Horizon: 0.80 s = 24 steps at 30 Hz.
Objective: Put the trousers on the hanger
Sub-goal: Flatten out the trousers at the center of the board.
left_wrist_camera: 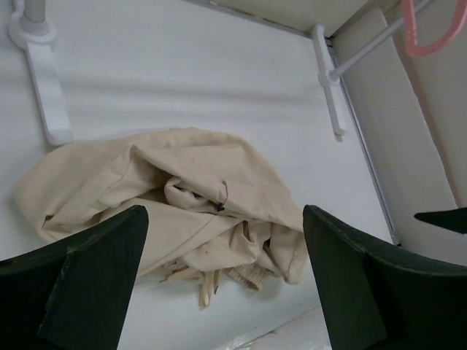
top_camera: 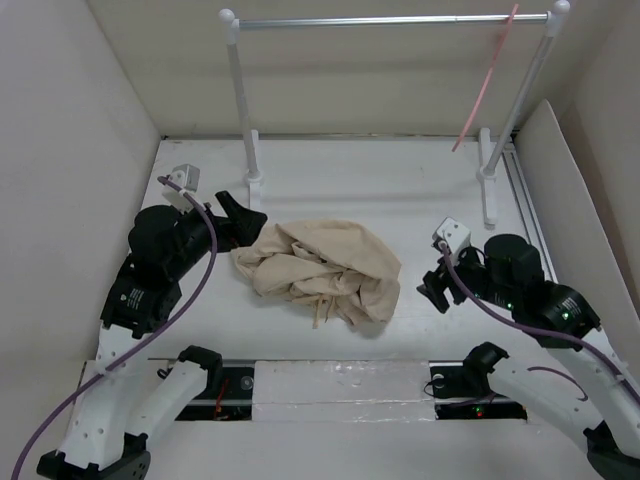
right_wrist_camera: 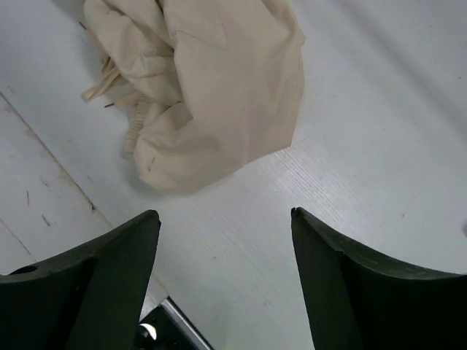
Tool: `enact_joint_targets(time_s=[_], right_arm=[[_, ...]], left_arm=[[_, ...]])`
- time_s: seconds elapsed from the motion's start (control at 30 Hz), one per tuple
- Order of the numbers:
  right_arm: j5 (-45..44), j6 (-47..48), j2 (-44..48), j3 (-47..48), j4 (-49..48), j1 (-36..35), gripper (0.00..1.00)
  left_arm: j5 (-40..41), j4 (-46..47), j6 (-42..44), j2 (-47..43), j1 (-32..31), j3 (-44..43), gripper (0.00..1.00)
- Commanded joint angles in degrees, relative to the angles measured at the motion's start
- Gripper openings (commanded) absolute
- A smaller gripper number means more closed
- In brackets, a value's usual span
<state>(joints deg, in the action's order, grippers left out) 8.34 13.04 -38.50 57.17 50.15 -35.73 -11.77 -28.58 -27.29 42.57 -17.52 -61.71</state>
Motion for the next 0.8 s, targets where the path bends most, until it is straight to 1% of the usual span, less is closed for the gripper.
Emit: enact_joint_targets(time_s=[0.0, 0.03, 0.07, 0.13, 0.17, 0.2, 0.23, 0.27, 0.3, 0.33, 0.37, 0.4, 0.43, 0.47, 0.5, 0.53, 0.57, 0.6, 0.63, 0.67, 0.77], right_arm=[[-1.66, -2.14, 1.41, 2.68, 4.69, -0.40, 0.76], [-1.14, -2.31, 2.37, 2.69, 5.39, -0.40, 0.68], [-0.87, -2.75, 2.73, 2.60, 5.74, -0.40, 0.41], [-0.43, -3.98, 3.60, 0.32, 5.75, -0.40, 0.06], [-0.43, -4.85, 3.78, -1.25, 5.49, -0.40, 0.00], [-0.25, -5.65, 3.70, -2.31, 5.14, -0.40, 0.00], [0.88, -6.79, 3.61, -4.93, 3.91, -0.40, 0.00], [1.41, -7.32, 3.70, -6.26, 2.86, -0.40, 0.00], [1.68, -8.11, 3.96, -7.67, 1.63, -0.40, 0.05], [1.25, -10.03, 4.22, -8.99, -0.56, -0.40, 0.36], [1.42, -10.57, 4.83, -11.35, -1.80, -0.40, 0.55], [1.77, -10.92, 5.01, -12.59, -2.85, -0.40, 0.67], [2.73, -11.80, 5.19, -13.74, -5.30, -0.40, 0.79], [3.69, -12.24, 5.19, -16.10, -6.89, -0.40, 0.83], [5.01, -12.59, 5.02, -17.51, -8.65, -0.40, 0.86], [8.41, -14.69, 4.67, -19.01, -12.76, -0.40, 0.89], [10.45, -15.06, 3.88, -21.89, -15.15, -1.01, 0.90], [12.12, -15.49, 2.04, -23.05, -17.08, -1.54, 0.91], [13.36, -16.19, 1.07, -23.94, -20.06, -1.54, 0.92], [13.37, -16.46, 0.19, -24.73, -21.83, -2.41, 0.93], [12.58, -16.82, -2.10, -27.10, -28.60, -3.12, 0.93]], left_arm=[[0.07, 1.95, -0.22, 1.73, 0.12, -2.62, 0.84], [0.78, 1.43, -0.74, 1.47, 0.12, -2.36, 0.85], [1.31, 0.90, -0.84, 1.38, 0.12, -1.66, 0.83], [4.11, -0.51, -1.71, 0.59, 0.12, 0.27, 0.75], [6.04, -0.95, -2.50, 0.50, 0.12, 2.63, 0.67], [10.76, -2.95, -3.46, 0.76, 0.12, 3.61, 0.62], [13.76, -4.11, -4.69, 1.46, 0.12, 4.57, 0.56], [15.71, -4.73, -6.36, 1.99, 0.12, 6.15, 0.45], [18.60, -5.17, -7.16, 3.39, 0.64, 6.95, 0.37], [19.67, -4.91, -8.21, 4.27, 0.64, 7.83, 0.30], [20.38, -4.47, -9.00, 5.15, 1.60, 9.40, 0.26], [20.12, -3.08, -10.32, 6.99, 2.57, 10.03, 0.27], [19.16, -1.84, -10.76, 7.79, 4.49, 10.90, 0.32], [18.20, -0.44, -11.12, 8.58, 5.03, 12.30, 0.58], [16.36, 2.53, -11.99, 10.07, 5.04, 13.19, 0.74], [15.82, 3.78, -12.52, 10.95, 5.04, 13.81, 0.84], [15.29, 5.88, -12.87, 11.74, 5.04, 14.86, 0.92], [14.68, 6.60, -13.23, 13.66, 5.04, 15.48, 0.95], [14.67, 7.65, -13.84, 14.73, 5.04, 16.00, 0.95], [14.41, 8.70, -13.93, 15.70, 5.04, 17.05, 0.95], [14.41, 13.79, -14.20, 20.35, 5.04, 18.46, 0.95]])
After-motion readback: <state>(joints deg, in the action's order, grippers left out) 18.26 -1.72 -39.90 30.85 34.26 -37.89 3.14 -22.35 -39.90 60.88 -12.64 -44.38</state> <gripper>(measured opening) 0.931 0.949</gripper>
